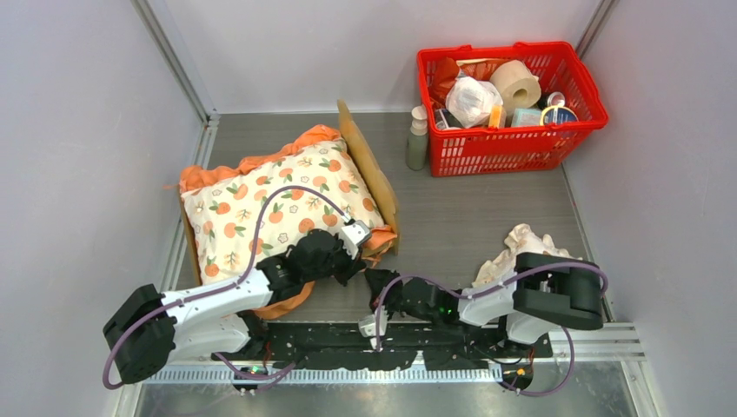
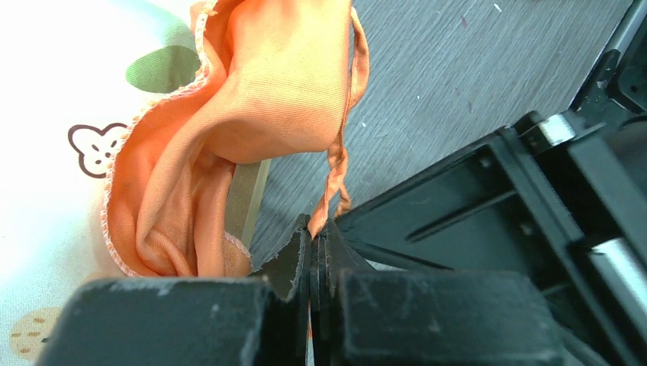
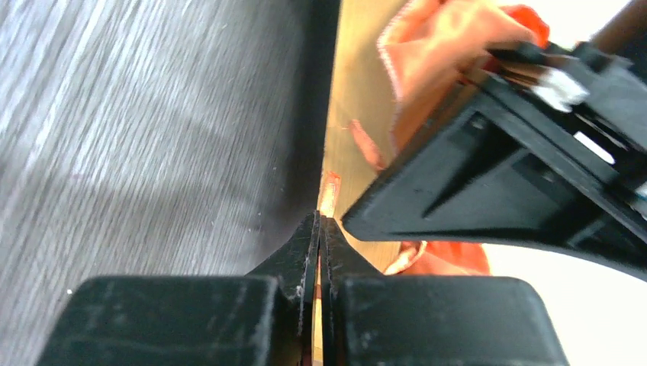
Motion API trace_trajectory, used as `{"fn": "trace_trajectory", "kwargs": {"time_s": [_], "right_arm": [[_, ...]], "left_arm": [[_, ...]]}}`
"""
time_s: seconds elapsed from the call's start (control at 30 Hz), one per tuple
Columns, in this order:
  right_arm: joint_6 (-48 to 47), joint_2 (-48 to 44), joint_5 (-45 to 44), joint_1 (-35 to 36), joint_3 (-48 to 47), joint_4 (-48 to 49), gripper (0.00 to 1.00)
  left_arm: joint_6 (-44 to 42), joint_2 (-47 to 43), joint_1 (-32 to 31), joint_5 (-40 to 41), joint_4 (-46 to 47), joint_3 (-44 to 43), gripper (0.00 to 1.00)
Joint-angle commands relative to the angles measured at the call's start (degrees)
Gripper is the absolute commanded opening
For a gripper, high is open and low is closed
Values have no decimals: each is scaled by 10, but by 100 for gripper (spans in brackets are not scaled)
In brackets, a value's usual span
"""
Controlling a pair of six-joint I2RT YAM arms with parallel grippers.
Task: Set up the pet bed
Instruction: Tie the ropes to the bed frame.
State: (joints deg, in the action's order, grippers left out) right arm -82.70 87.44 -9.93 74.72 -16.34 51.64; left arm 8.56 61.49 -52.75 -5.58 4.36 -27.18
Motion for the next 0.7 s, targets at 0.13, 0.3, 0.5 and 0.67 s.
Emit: {"fn": "trace_trajectory", "kwargs": {"time_s": [0.13, 0.3, 0.5, 0.67], "right_arm": [[311, -95, -49, 32, 13, -19, 5], [480, -118, -98, 47, 39, 58, 5], [619, -67, -180, 48, 77, 204, 5], [705, -25, -234, 47, 90, 296, 5]], "left_arm": [[-9, 15, 3, 23, 20, -21, 0], [-6, 18, 3, 20, 31, -21, 0], [4, 20, 3, 18, 38, -20, 0], [5, 22, 3, 18, 39, -22, 0]]}}
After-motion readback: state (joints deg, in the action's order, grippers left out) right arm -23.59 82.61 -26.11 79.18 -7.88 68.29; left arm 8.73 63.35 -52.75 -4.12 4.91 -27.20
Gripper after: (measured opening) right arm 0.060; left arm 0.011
